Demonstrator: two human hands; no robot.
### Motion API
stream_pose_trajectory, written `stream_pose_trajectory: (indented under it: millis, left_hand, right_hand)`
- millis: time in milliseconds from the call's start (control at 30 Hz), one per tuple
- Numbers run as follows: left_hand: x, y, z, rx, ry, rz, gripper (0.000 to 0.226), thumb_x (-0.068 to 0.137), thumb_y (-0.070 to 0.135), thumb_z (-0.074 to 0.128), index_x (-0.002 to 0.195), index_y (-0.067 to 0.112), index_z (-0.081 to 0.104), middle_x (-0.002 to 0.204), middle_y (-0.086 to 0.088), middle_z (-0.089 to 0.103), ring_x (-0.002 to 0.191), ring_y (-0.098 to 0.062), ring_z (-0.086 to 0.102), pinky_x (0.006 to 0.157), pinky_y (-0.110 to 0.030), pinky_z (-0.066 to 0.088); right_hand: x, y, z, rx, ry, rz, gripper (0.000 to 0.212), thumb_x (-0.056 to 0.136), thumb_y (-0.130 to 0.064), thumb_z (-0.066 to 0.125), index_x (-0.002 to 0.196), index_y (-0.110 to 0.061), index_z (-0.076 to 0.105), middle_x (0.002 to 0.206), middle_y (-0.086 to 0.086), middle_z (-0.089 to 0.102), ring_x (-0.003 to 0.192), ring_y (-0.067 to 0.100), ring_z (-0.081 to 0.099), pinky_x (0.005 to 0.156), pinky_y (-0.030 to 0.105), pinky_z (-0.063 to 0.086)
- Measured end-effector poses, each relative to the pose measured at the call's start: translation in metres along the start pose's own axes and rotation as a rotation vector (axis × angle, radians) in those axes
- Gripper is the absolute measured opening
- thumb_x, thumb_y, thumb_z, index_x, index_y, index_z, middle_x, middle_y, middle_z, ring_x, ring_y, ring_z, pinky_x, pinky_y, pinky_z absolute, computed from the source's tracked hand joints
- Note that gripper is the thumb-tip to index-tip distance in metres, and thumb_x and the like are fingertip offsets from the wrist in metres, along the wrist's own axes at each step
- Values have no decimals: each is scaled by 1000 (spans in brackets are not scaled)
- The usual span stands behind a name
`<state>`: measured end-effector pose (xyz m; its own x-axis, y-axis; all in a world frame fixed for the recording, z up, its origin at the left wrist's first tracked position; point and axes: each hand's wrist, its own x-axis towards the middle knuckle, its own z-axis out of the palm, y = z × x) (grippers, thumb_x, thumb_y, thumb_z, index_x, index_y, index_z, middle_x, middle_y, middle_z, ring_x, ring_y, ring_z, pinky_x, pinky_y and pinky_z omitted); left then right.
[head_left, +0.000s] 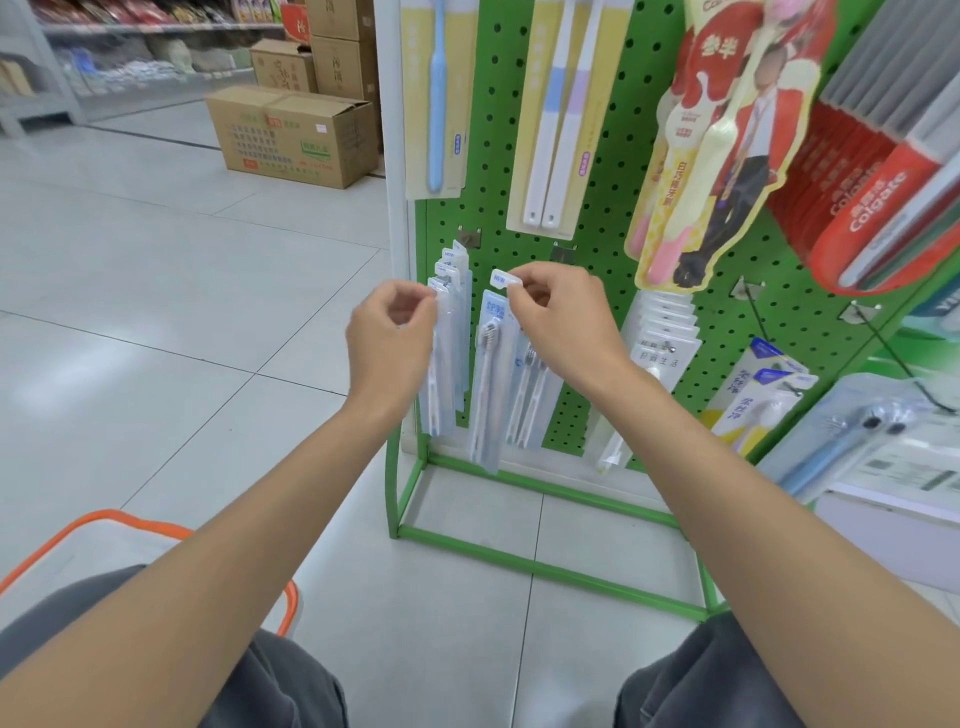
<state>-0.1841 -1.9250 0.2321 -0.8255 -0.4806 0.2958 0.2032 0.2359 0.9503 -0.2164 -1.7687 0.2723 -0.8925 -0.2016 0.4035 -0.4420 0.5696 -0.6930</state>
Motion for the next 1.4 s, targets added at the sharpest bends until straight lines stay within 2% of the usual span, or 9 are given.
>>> stream_pose_trajectory:
  millis: [67, 233, 333, 567, 733, 967, 1167, 1300, 1400]
  left_hand:
    - [10, -4, -2, 33, 54, -53, 13, 90, 11, 57, 93, 21, 65, 86, 13, 62, 76, 2, 58, 67, -17, 46]
    - [25, -17, 3, 128, -56, -80, 22, 90, 15, 60, 111, 22, 58, 115, 5, 59, 92, -8, 60, 77, -17, 49]
    - [27, -21, 7, 167, -124, -47, 33, 90, 19, 64, 122, 20, 55, 124, 4, 57, 107, -14, 58, 91, -31, 51]
    - [33, -31, -2, 227, -253, -10, 66, 91, 25, 68, 148, 23, 36, 145, 5, 46, 129, -12, 45, 106, -35, 42]
    - [38, -38, -3, 232, -278, -7, 67, 92, 25, 67, 151, 23, 35, 145, 8, 47, 129, -10, 46, 106, -35, 43]
    - [42, -48, -1, 238, -326, -14, 54, 91, 36, 63, 142, 31, 46, 136, 15, 55, 127, -9, 49, 103, -33, 43]
    - [42, -50, 0, 203, -284, -37, 56, 91, 26, 67, 143, 26, 46, 133, 12, 57, 122, -10, 51, 103, -34, 45]
    - [44, -51, -1, 209, -260, -45, 60, 91, 24, 68, 146, 24, 43, 137, 8, 54, 123, -11, 50, 102, -33, 45]
    - [45, -51, -2, 214, -263, -50, 63, 91, 25, 68, 147, 24, 40, 139, 8, 53, 125, -10, 48, 102, -34, 45]
  right_hand:
    - [7, 5, 7, -47, 7, -16, 26, 98, -16, 48, 89, -3, 69, 70, 18, 63, 55, 14, 42, 57, 29, 42]
    - [24, 12, 27, -148, 14, -28, 30, 99, -16, 45, 75, -4, 59, 58, 11, 53, 52, 16, 36, 54, 30, 33]
    - [32, 12, 36, -195, 5, -41, 30, 99, -15, 46, 73, -6, 58, 56, 3, 49, 52, 17, 38, 54, 31, 36]
    - [51, 13, 45, -207, -97, -17, 21, 97, -15, 52, 93, -10, 72, 76, 3, 69, 68, 21, 63, 66, 34, 55]
    - [59, 10, 52, -203, -120, -6, 20, 97, -16, 54, 95, -10, 73, 84, 5, 72, 79, 23, 67, 75, 41, 57]
    - [64, 8, 55, -159, -170, 8, 19, 97, -16, 57, 99, -11, 75, 90, 4, 73, 86, 19, 67, 81, 35, 55]
    - [66, 10, 66, -37, -129, 35, 16, 94, -10, 62, 104, -10, 75, 100, 3, 73, 89, 14, 66, 88, 32, 54]
    - [67, 9, 67, -13, -79, 47, 25, 94, -3, 55, 110, -10, 73, 104, 4, 72, 90, 11, 64, 87, 26, 52]
    - [70, 8, 67, -7, 31, 48, 29, 95, -3, 48, 112, -10, 71, 106, 6, 71, 96, 17, 65, 89, 31, 52]
